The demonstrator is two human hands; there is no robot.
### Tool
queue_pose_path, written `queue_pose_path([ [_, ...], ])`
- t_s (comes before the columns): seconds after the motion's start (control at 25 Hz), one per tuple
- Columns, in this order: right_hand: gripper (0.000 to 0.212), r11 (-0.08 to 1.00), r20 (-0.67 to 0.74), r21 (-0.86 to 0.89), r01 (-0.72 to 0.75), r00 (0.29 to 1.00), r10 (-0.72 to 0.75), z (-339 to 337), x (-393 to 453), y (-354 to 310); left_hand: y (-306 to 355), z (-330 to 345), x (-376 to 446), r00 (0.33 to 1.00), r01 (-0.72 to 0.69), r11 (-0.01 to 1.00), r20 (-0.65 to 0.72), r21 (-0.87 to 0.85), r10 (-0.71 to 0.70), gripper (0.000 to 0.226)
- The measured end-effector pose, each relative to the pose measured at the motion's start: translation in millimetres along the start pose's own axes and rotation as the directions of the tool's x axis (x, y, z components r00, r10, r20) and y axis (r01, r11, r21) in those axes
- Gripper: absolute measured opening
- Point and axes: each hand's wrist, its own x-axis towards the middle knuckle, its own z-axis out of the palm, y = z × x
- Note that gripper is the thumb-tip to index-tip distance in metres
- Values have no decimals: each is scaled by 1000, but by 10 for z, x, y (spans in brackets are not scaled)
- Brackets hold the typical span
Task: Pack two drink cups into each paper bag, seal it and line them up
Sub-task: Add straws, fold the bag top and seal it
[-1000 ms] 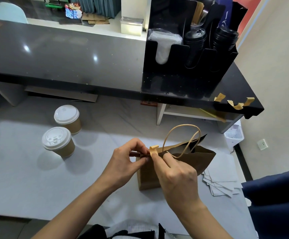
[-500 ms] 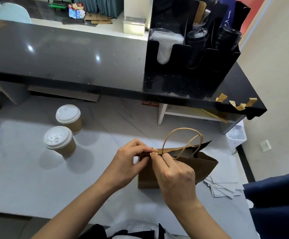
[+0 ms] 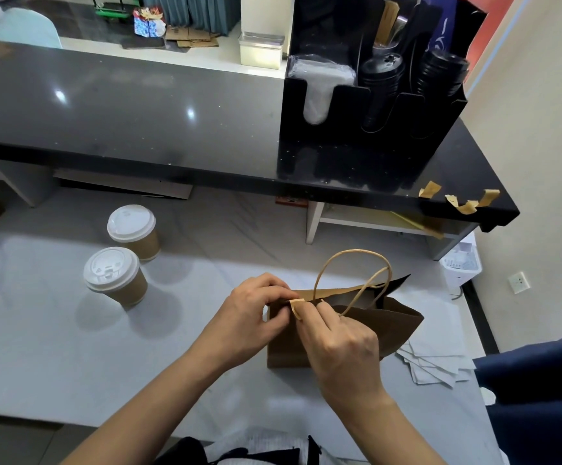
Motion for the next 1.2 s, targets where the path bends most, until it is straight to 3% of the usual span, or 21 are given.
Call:
queue_pose_path([
  [0.52, 13, 999, 14, 38, 30, 999, -31, 81, -78, 17, -8, -81, 30, 993, 5, 985, 119, 171, -25, 24],
  [0.72, 11, 994, 50, 111, 14, 999, -20, 95, -137, 52, 29, -96, 41, 987, 34, 983, 146, 181, -61, 45],
  [0.92, 11, 990, 62, 143, -1, 998, -8, 92, -162, 45, 111, -128, 125, 983, -128, 933, 167, 335, 75, 26],
  [1.2, 11, 986, 58, 162, -46, 998, 37, 91, -161, 74, 162, -106, 109, 970, -240, 877, 127, 416, 206, 27],
])
